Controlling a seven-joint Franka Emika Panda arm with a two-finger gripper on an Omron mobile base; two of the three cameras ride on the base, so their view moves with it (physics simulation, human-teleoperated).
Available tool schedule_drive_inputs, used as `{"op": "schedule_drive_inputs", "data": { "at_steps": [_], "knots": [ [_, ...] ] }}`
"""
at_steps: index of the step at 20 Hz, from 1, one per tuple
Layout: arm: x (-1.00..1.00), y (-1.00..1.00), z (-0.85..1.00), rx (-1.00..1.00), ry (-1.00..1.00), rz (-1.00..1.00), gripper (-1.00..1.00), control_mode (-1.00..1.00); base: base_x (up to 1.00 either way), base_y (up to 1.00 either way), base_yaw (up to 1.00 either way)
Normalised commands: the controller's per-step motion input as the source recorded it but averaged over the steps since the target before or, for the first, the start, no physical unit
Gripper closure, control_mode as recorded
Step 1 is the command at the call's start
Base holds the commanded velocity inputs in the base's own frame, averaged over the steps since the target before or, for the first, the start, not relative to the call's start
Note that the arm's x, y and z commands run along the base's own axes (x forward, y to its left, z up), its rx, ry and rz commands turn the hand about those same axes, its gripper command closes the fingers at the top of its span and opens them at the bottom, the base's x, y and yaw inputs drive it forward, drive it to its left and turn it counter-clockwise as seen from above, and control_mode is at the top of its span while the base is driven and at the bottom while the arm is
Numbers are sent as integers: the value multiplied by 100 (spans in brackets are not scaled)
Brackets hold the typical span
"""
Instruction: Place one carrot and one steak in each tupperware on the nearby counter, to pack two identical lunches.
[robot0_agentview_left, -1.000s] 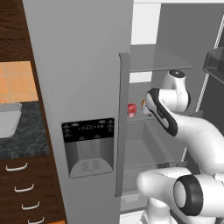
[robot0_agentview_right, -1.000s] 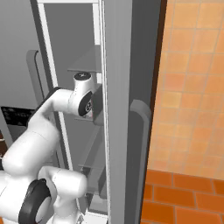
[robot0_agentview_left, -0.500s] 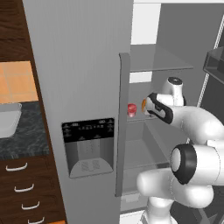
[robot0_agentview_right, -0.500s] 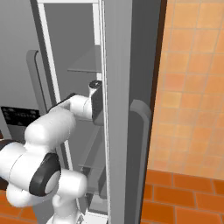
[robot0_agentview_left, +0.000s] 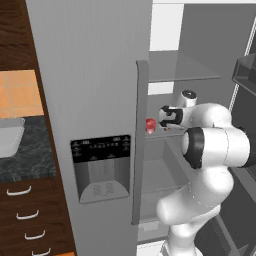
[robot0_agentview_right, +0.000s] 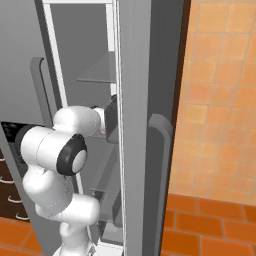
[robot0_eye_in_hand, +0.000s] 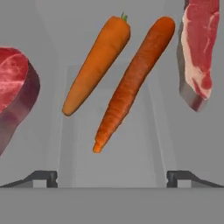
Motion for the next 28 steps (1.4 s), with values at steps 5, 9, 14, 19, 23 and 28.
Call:
{"op": "schedule_drive_inputs", "data": {
  "at_steps": [5,9,14,19,23,28],
  "knots": [
    [72,-17,-30,0,0,0,-100,-100,0,0,0],
    [58,-19,-31,0,0,0,-100,-100,0,0,0],
    [40,-10,-53,0,0,0,-100,-100,0,0,0],
    [21,2,-79,0,0,0,-100,-100,0,0,0],
    [-12,44,-100,-2,0,0,100,-100,0,0,0],
    [-32,74,-78,0,0,0,100,-100,0,0,0]
  ]
}}
